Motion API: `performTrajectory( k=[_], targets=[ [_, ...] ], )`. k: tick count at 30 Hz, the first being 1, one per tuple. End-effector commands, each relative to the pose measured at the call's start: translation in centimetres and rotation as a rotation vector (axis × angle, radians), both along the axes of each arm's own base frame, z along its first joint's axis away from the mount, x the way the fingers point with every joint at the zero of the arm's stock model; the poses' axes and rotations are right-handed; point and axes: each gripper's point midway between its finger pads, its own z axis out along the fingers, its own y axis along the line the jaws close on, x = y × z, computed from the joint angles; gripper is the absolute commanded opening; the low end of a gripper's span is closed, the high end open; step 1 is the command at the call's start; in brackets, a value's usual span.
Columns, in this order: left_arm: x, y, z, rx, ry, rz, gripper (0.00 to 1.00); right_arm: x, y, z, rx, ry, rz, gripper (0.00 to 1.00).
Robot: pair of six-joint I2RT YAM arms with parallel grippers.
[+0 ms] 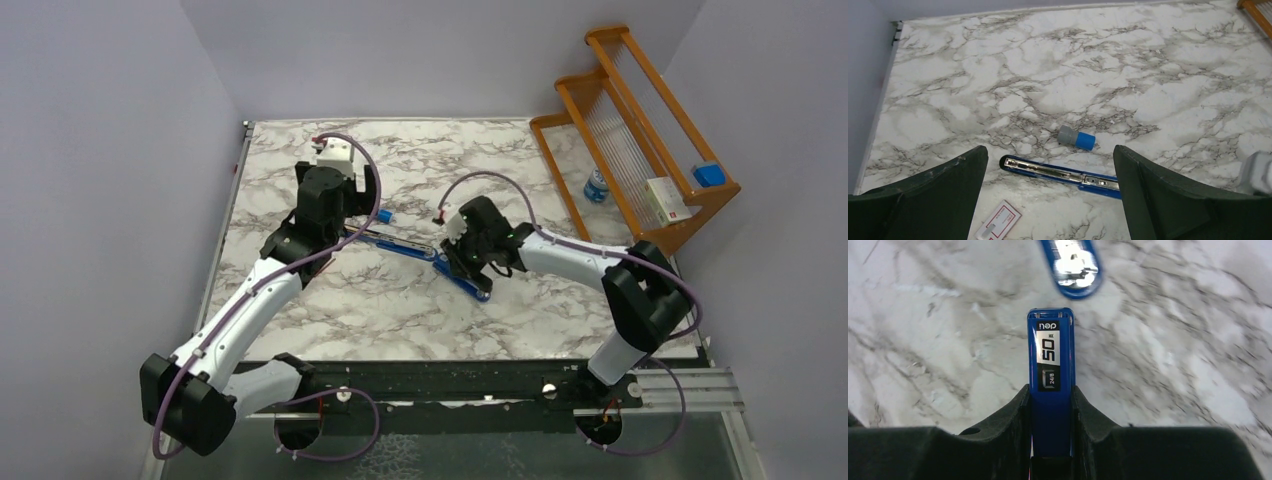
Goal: Load the staples into the stapler
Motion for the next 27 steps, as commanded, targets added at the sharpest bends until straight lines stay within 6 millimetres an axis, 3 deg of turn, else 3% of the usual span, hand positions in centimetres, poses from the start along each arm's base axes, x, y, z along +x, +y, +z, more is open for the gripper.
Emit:
performTrajectory(
  k=[1,5,10,16,20,22,27],
  targets=[
    [-1.3,3.5,1.8,0.012,-0.061,0.149,0.99,-3.3,4.3,0.0,-0.006,-0.035,0.337,0.03],
    [-2.4,5.0,2.3,0.013,-0.088,0.201,0.99,-5.3,6.2,0.1,-0.006,-0.058,0.463,0.05],
    [-3.0,5.4,2.3,0.012,-0.093,0.207,0.99,-6.6,7.1,0.4,0.02,-0.058,0.545,0.28],
    [-3.1,4.8,1.9,0.026,-0.079,0.158,0.99,-7.4,7.1,1.1,0.061,-0.051,0.555,0.37],
    [-3.1,3.5,1.9,0.02,-0.092,0.073,0.99,-7.6,7.0,2.1,0.091,-0.072,0.542,0.51],
    [-3.0,2.4,1.9,0.015,-0.095,0.008,0.99,-7.7,6.9,2.7,0.104,-0.082,0.531,0.53],
    [-3.1,-1.7,0.9,0.024,-0.089,-0.235,0.99,-6.7,5.9,7.4,0.3,-0.207,0.345,0.53]
  ],
)
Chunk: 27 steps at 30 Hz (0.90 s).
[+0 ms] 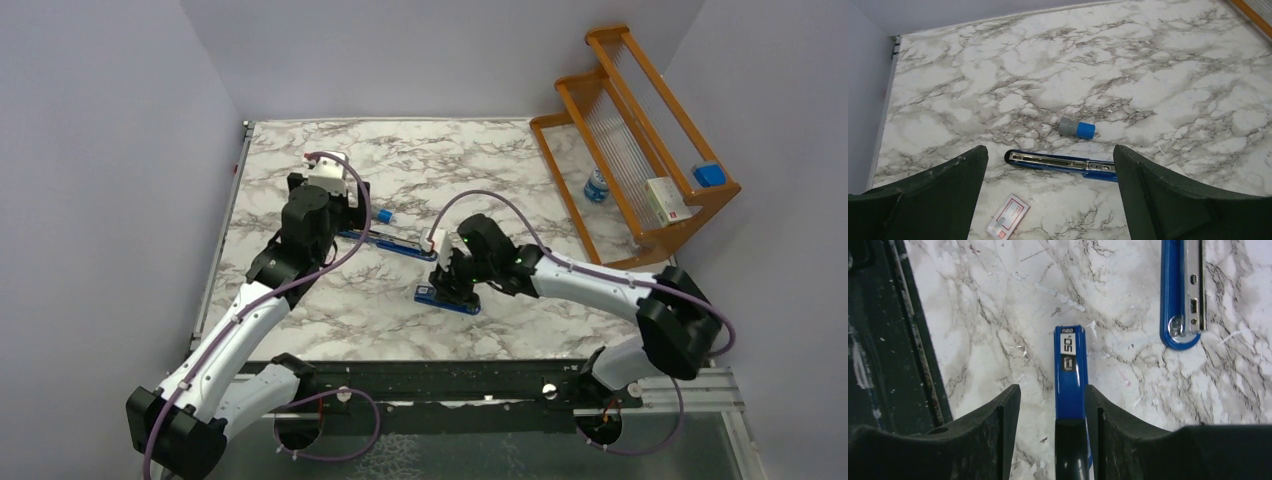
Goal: Load the staples into the stapler
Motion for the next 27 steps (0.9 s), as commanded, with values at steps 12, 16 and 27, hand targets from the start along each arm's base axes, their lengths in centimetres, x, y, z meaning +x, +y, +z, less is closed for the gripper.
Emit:
performTrajectory(
  k=[12,16,27],
  targets=[
    [-1.9,-12.5,-2.5,-0.155,0.015,-0.653,0.99,6.6,-11.6,2.8,0.47,0.251,-0.656,0.56],
    [-5.6,-16.5,-4.7,-0.058,-0.027,-0.963,0.99,6.3,-12.4,1.5,0.48,0.28,-0.71,0.59],
    [-15.2,-20.7,-11.2,0.276,-0.115,-1.624,0.95,5.1,-12.5,0.4,0.471,0.28,-0.683,0.6]
  ],
)
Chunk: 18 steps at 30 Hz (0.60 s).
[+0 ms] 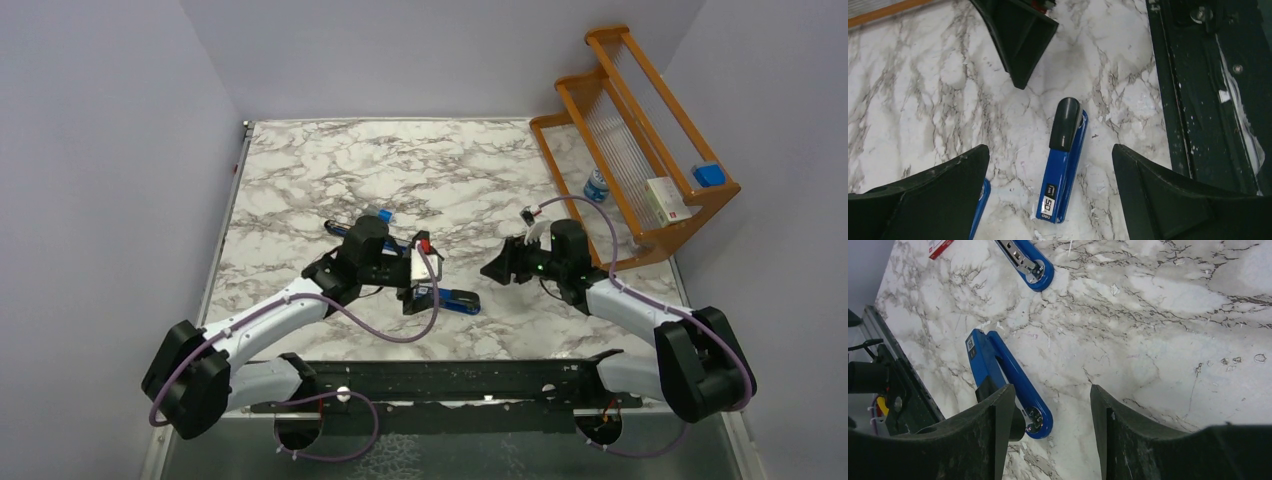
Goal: Load the staples into the stapler
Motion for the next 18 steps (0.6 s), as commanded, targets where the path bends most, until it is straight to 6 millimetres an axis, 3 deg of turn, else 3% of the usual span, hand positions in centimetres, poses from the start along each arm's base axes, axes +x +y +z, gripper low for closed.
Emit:
performTrajectory(
  k=[1,6,10,18],
  targets=[
    [-1.9,-1.0,-2.4,0.083,-0.089,-0.222,0.93,-0.1,0.1,0.9,0.02,-0.051,0.027,0.6],
    [-2.0,-2.4,-5.4,0.175,-0.058,-0.266,0.87,-0.4,0.0,0.7,0.006,-0.051,0.034,0.61],
    [-1.0,-3.3,-7.1,0.213,-0.033,-0.257,0.81,-0.5,-0.2,0.7,-0.006,-0.055,0.03,0.61],
    [0.8,-4.7,-8.8,0.236,0.005,-0.219,0.77,-0.8,-0.4,0.3,-0.019,-0.044,0.036,0.61]
  ],
)
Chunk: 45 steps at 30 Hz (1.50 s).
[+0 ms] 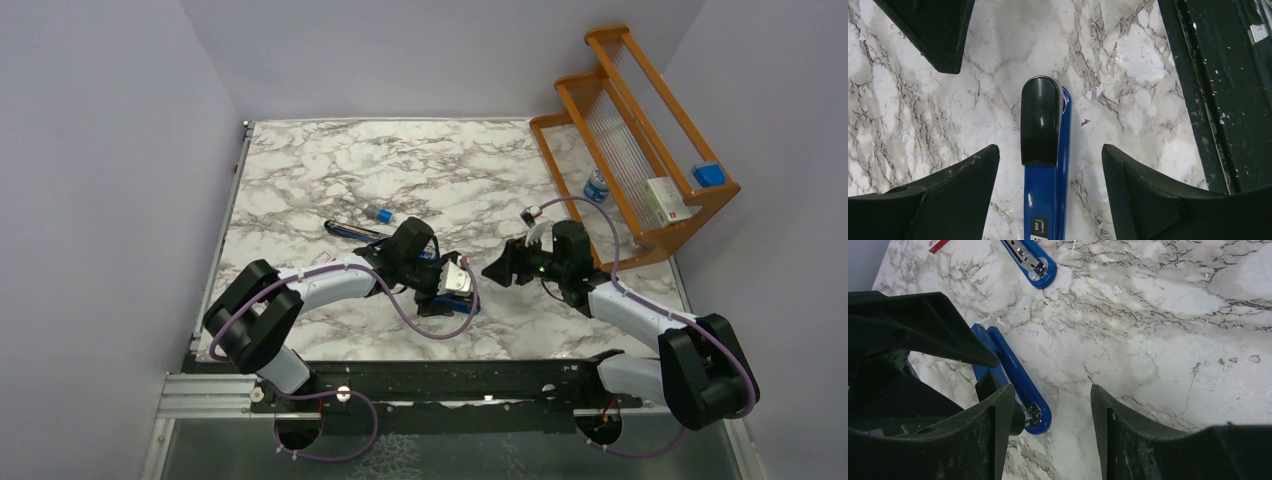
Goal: Load the staples into the stapler
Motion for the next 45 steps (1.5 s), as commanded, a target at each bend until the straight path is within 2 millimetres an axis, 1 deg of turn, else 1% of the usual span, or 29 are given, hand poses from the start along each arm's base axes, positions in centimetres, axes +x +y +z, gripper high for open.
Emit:
performTrajectory(
  k=[1,6,9,14,19,22,26,28,30,32,33,36,39,45],
  targets=[
    [1.4,-1.4,0.2,-0.017,-0.023,0.007,0.76,-0.4,-0.2,-0.2,-0.006,-0.006,0.016,0.61],
    [1.8,-1.7,-1.0,0.01,0.004,0.014,0.72,-0.4,-0.2,-0.2,-0.006,-0.005,0.018,0.61],
    [2.0,-1.7,-1.4,0.021,0.006,0.021,0.69,-0.4,-0.1,-0.2,-0.006,-0.002,0.021,0.61],
    [2.2,-1.7,-1.8,0.032,0.006,0.029,0.66,-0.3,-0.1,-0.3,-0.008,0.002,0.027,0.61],
    [2.2,-1.7,-2.1,0.04,0.011,0.028,0.59,-0.3,-0.1,-0.3,-0.008,0.002,0.025,0.61],
    [2.2,-1.8,-2.1,0.037,0.008,0.026,0.52,-0.4,-0.1,-0.4,-0.009,0.007,0.022,0.61],
    [2.3,-2.0,-1.8,0.032,0.007,0.027,0.37,-0.6,-0.2,-0.5,-0.009,0.01,0.019,0.61],
    [2.4,-2.1,-1.4,0.024,0.006,0.028,0.26,-0.6,-0.2,-0.4,-0.01,0.008,0.018,0.61],
    [2.4,-2.2,-0.7,0.01,-0.002,0.029,0.15,-0.5,-0.2,0.0,-0.008,-0.001,0.019,0.61],
    [2.4,-2.3,0.0,-0.005,-0.013,0.032,0.07,-0.3,-0.3,0.7,0.0,-0.009,0.001,0.61],
    [2.5,-2.3,0.7,-0.021,-0.028,0.036,0.05,-0.2,-0.4,1.3,0.008,-0.014,-0.022,0.61],
    [2.8,-2.2,2.8,-0.098,-0.046,0.085,0.03,0.5,-1.2,3.1,0.056,-0.028,-0.144,0.61],
    [3.5,-2.0,5.7,-0.217,-0.043,0.169,0.0,0.9,-1.9,5.1,0.146,-0.042,-0.261,0.62],
    [5.0,-1.8,11.8,-0.471,0.02,0.401,0.0,1.6,-2.3,9.7,0.349,-0.105,-0.373,0.63]
  ],
)
